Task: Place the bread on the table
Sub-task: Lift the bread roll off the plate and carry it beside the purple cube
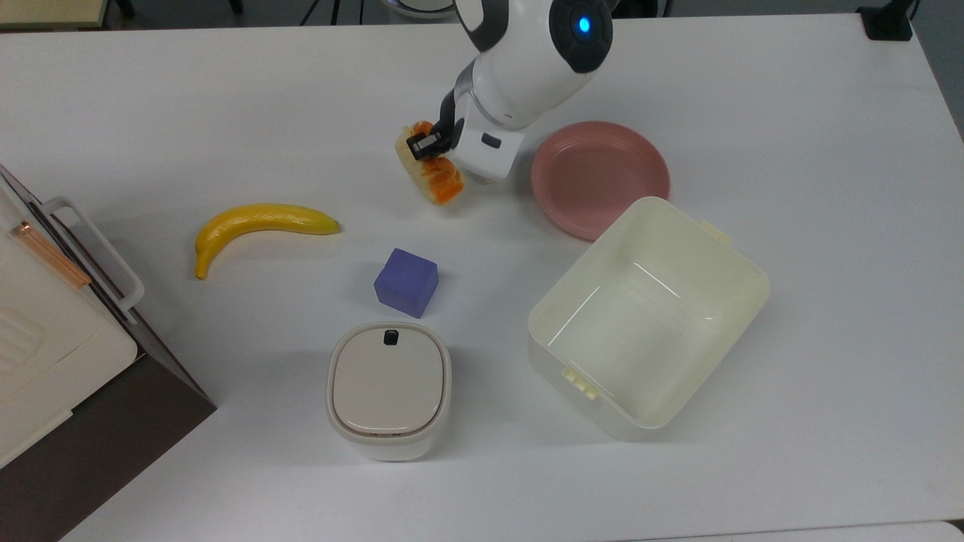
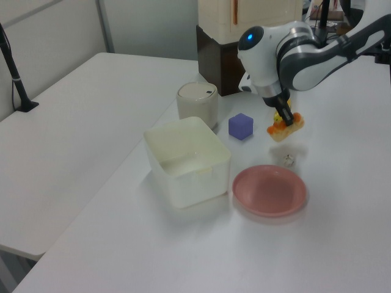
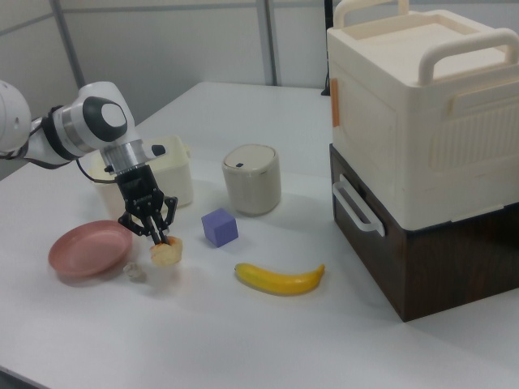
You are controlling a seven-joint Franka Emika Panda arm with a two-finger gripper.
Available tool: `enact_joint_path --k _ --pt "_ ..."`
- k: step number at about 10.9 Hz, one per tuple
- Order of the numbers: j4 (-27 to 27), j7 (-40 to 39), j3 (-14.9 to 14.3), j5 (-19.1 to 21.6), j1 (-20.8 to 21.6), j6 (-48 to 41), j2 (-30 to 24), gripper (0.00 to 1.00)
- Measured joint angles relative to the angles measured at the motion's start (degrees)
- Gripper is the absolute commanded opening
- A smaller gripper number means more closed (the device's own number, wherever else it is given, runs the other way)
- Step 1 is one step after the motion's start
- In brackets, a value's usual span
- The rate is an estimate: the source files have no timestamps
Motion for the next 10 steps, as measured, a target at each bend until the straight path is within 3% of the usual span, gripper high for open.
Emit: enact_joint_path --k 1,6,9,10 --pt "0.0 0.4 0.0 -0.1 0.0 0.2 0.4 1.0" --pt "2.6 1.3 0.0 0.0 -0.7 0.3 -0.3 1.0" --pt "7.3 4.3 -0.9 7.9 -2.5 0.6 -1.7 1.0" --pt "9.2 4.7 -2.5 11.7 -3.4 0.6 -2.8 1.0"
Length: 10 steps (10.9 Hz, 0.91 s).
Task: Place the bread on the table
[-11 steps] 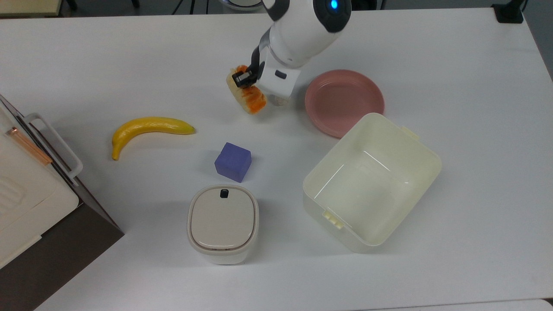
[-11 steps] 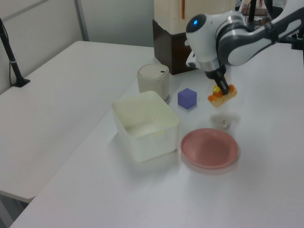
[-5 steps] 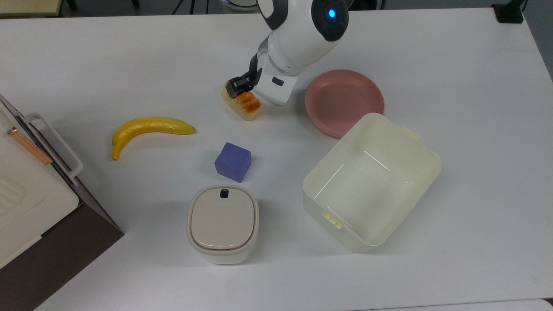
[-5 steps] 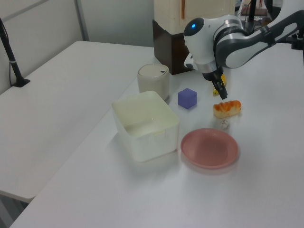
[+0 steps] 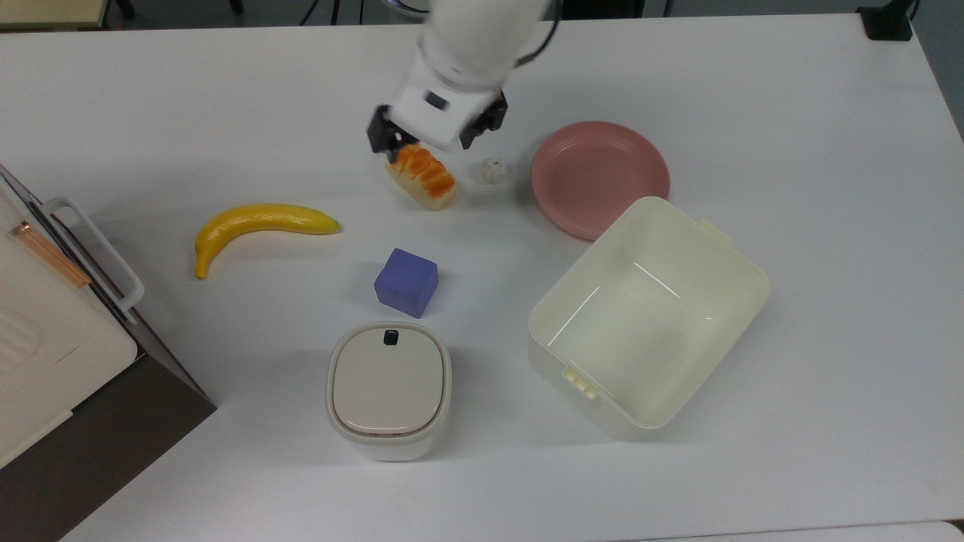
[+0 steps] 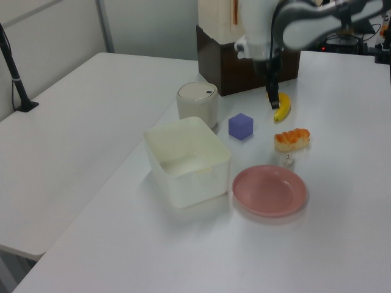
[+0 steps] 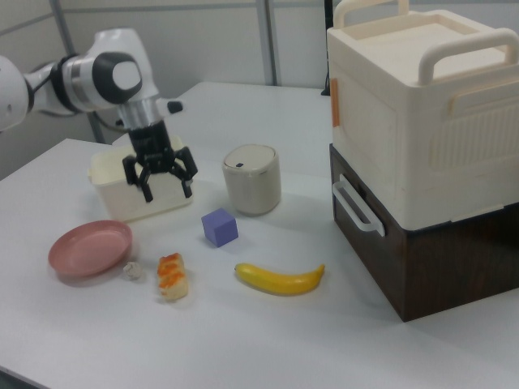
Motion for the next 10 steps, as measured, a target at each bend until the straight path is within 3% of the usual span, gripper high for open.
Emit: enact_joint_path --k 2,5,8,10 --pt "3.7 5.3 -5.0 6.6 -0.5 0.1 -1.8 1.0" --pt "8.8 10.4 -11.9 9.1 0.7 0.1 -2.2 1.0" --pt "12.3 10.4 -22.4 16.1 5.7 -0.9 -3.7 1.0" --pt "11.9 10.4 -24.4 16.3 7.9 -3.2 -7.0 1.0"
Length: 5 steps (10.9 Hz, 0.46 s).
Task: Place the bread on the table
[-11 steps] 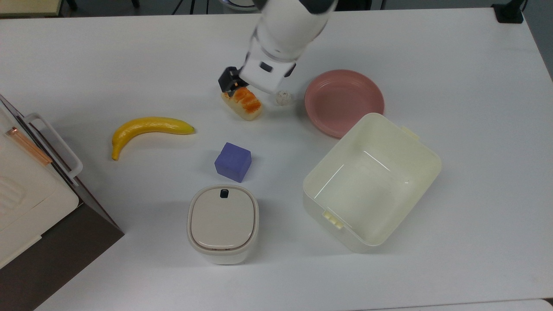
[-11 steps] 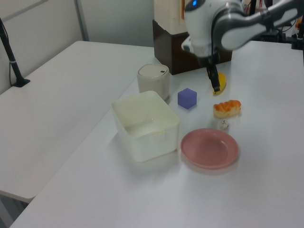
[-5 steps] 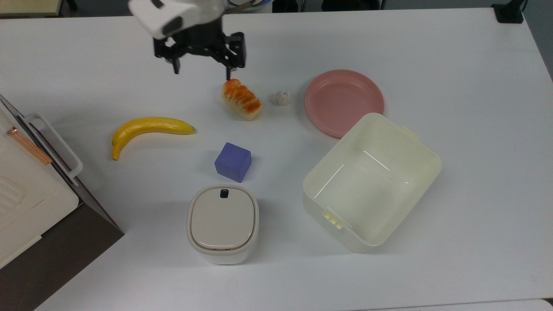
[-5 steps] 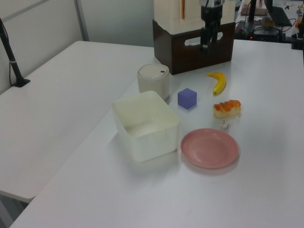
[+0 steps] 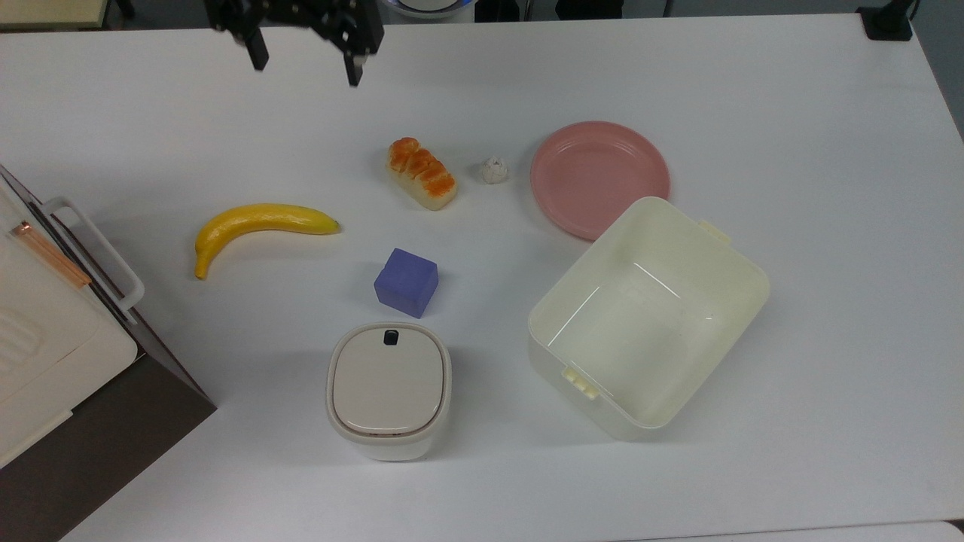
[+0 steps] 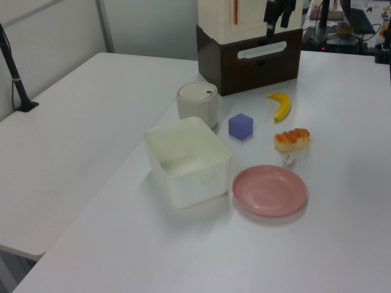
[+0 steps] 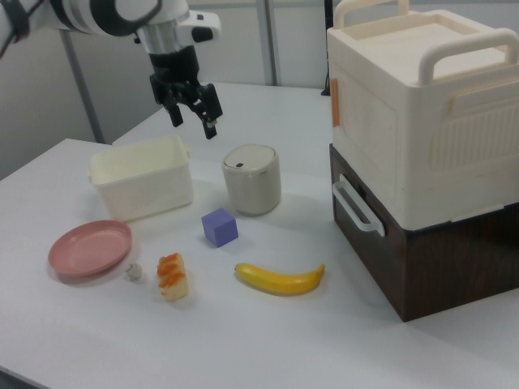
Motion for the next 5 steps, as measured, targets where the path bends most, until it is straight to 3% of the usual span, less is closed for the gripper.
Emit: enact_joint_path --k 5 --pt "-6.4 0.3 0.0 0.0 1.9 -0.4 -3.6 1.0"
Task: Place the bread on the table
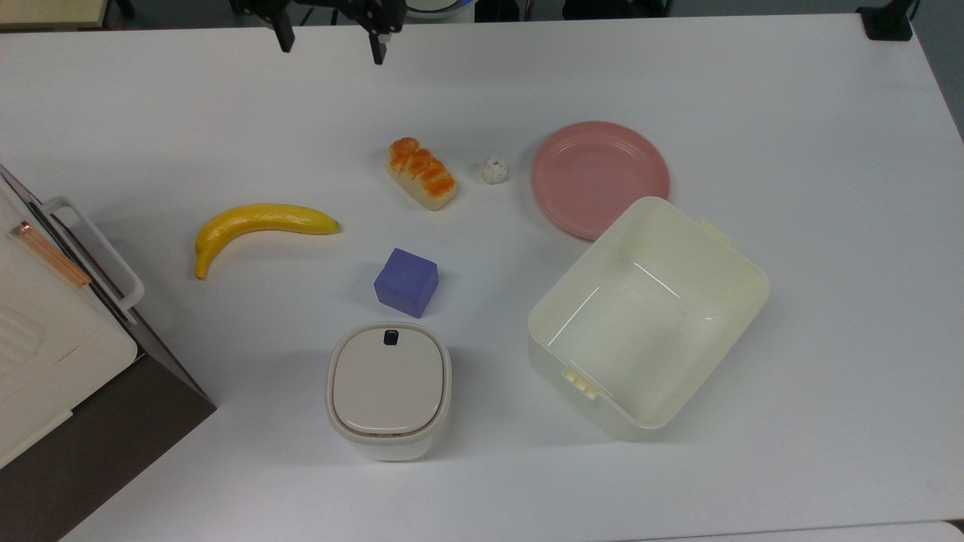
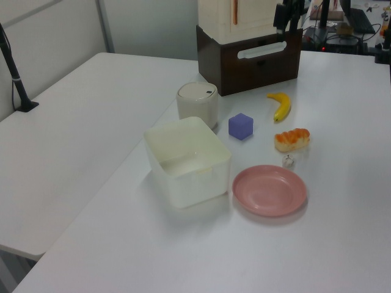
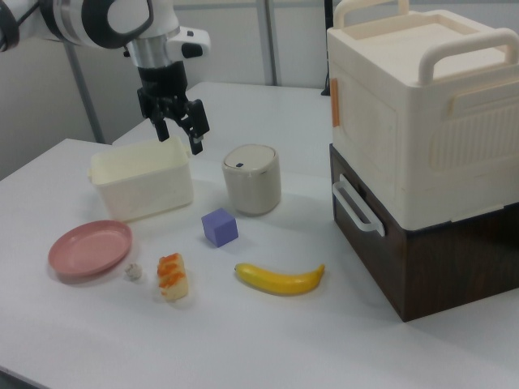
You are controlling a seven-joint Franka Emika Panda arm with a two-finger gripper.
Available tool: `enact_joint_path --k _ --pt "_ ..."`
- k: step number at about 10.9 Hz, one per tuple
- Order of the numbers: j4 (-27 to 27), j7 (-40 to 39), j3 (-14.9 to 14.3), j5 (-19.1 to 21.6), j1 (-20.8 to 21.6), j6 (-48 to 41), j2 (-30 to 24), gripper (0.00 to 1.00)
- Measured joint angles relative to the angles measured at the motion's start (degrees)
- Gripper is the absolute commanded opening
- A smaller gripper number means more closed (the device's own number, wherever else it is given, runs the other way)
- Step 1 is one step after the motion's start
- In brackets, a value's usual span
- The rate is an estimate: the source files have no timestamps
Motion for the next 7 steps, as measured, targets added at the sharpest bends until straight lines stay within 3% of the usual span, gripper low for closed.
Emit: enact_joint_path --k 7 --pt "-1.1 0.8 0.0 0.0 0.9 0.6 -0.1 1.0"
